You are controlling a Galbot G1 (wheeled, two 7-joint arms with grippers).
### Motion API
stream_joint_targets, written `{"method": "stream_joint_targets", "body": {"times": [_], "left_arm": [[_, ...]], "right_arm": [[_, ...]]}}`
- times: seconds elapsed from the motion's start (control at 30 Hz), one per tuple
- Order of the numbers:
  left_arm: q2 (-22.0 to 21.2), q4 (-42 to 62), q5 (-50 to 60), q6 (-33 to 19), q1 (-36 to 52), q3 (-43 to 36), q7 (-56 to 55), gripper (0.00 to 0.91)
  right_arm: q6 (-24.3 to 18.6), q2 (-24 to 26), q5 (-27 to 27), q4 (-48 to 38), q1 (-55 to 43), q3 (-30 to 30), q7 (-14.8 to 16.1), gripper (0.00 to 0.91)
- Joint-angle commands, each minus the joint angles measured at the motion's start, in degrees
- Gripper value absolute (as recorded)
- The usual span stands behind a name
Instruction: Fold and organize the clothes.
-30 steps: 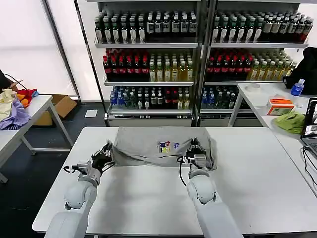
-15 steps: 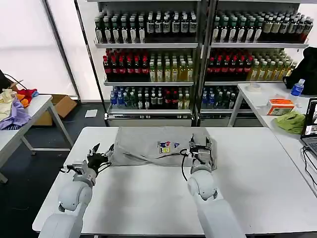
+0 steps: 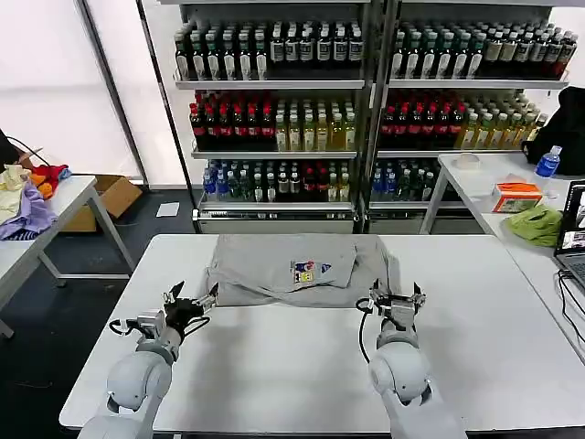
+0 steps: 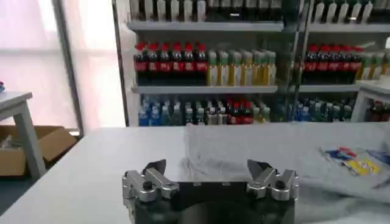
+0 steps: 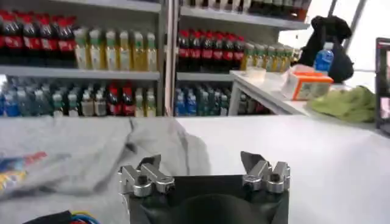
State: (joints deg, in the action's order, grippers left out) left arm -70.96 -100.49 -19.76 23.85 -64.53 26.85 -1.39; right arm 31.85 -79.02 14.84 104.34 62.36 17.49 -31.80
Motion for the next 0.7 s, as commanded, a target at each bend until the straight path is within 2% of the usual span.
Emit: {"method": "stream_joint_targets", "body": {"times": [0.03,0.6,0.63,0.67,0.7], "left_arm": [[0.2,1.4,0.7,1.1,-0.6,0.0,-0.3,0.907],[-0.1,4.2,4.7,1.2,0.4,-0.8,1.5,0.897],[-0.2,4.6,4.8,1.1,0.4,-0.9,1.6,0.806],[-0.2,4.8,5.0,1.1,0.4,-1.0,1.7,0.756],[-0.2,5.0,5.2,1.0,0.4,-1.1,1.7,0.665]], "right_arm": [[1.2,1.0,0.7,-0.3,1.8,0.5,-0.2,0.907],[0.4,-1.1,0.4,-5.5,-0.3,-0.2,1.9,0.907],[0.2,-1.3,0.5,-6.0,-0.3,-0.1,2.1,0.907],[0.2,-1.6,0.5,-6.5,-0.3,0.1,2.3,0.867],[0.1,-1.7,0.7,-6.7,-0.3,0.1,2.3,0.736]]}}
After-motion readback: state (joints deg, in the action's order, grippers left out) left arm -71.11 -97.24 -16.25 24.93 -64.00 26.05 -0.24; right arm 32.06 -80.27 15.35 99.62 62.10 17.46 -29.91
